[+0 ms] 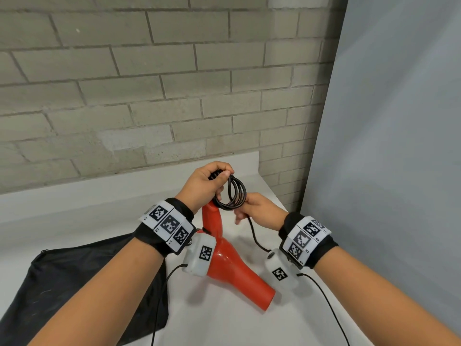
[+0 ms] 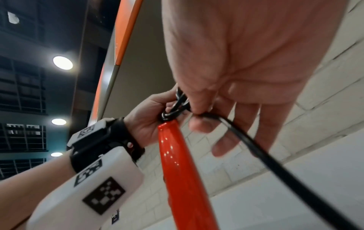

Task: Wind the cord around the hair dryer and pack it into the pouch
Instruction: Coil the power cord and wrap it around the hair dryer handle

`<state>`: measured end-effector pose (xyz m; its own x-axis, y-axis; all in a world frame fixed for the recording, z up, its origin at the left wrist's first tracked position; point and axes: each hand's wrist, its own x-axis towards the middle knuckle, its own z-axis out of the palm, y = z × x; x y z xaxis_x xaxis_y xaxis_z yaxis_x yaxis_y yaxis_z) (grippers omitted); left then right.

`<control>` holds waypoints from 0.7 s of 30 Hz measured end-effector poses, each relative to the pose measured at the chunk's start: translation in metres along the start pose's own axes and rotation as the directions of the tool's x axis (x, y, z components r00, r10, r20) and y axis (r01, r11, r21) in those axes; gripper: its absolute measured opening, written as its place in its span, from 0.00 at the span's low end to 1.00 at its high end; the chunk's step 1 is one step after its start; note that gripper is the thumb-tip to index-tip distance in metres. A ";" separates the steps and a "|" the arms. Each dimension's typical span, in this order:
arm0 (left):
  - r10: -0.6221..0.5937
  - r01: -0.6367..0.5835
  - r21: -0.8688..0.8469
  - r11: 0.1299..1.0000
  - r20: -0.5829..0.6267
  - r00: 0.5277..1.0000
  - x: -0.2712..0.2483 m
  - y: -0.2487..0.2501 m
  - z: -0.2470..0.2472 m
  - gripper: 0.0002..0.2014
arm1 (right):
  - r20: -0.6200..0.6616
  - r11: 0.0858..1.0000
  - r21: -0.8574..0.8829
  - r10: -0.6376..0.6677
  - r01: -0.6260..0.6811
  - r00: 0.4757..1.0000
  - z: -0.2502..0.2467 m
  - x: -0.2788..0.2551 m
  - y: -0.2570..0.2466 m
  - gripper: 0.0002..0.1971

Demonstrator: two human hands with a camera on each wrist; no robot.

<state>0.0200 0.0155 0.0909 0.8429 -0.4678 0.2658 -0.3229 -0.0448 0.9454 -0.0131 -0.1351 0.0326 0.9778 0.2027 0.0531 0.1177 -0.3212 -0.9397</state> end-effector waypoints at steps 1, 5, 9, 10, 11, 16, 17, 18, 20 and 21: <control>-0.007 0.007 -0.010 1.000 0.006 1.000 -0.001 0.000 0.000 0.09 | -0.054 1.000 0.023 0.019 -0.017 0.998 -0.001 0.001 0.001 0.14; -0.023 0.023 -0.002 1.000 0.012 1.000 -0.002 -0.001 -0.001 0.06 | -0.268 0.990 -0.143 -0.031 -0.008 0.963 -0.017 0.003 -0.007 0.17; -0.043 0.043 0.024 0.999 0.027 0.999 -0.001 0.001 0.004 0.06 | -0.441 0.962 -0.271 -0.160 0.039 0.883 -0.031 0.001 -0.032 0.11; -0.047 0.046 0.027 0.999 0.034 0.998 -0.001 0.001 0.005 0.07 | -0.468 0.954 -0.297 -0.187 0.046 0.864 -0.033 -0.001 -0.037 0.11; -0.043 0.042 0.031 0.999 0.041 0.998 -0.001 0.002 0.006 0.07 | -0.486 0.945 -0.322 -0.214 0.054 0.847 -0.034 -0.003 -0.041 0.11; -0.007 0.005 0.019 1.000 0.091 0.996 -0.004 0.005 0.006 0.05 | -0.501 0.915 -0.399 -0.275 0.063 0.821 -0.033 -0.011 -0.057 0.12; -0.015 0.014 0.018 1.000 0.097 0.995 -0.004 0.006 0.006 0.04 | -0.500 0.911 -0.408 -0.277 0.060 0.821 -0.032 -0.011 -0.058 0.12; -0.029 0.027 0.018 0.999 0.101 0.994 -0.004 0.006 0.006 0.04 | -0.497 0.909 -0.412 -0.282 0.063 0.821 -0.032 -0.012 -0.059 0.12; -0.048 0.043 0.041 0.998 0.117 0.992 -0.005 0.007 0.006 0.05 | -0.493 0.904 -0.420 -0.300 0.079 0.817 -0.031 -0.013 -0.063 0.12; -0.053 0.046 0.050 0.998 0.137 0.989 -0.005 0.008 0.005 0.08 | -0.488 0.898 -0.430 -0.314 0.089 0.815 -0.031 -0.014 -0.066 0.12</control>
<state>0.0113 0.0129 0.0964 0.7920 -0.5811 0.1872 -0.3045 -0.1102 0.9461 -0.0296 -0.1452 0.1038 0.8442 -0.1851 0.5030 0.2670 -0.6685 -0.6941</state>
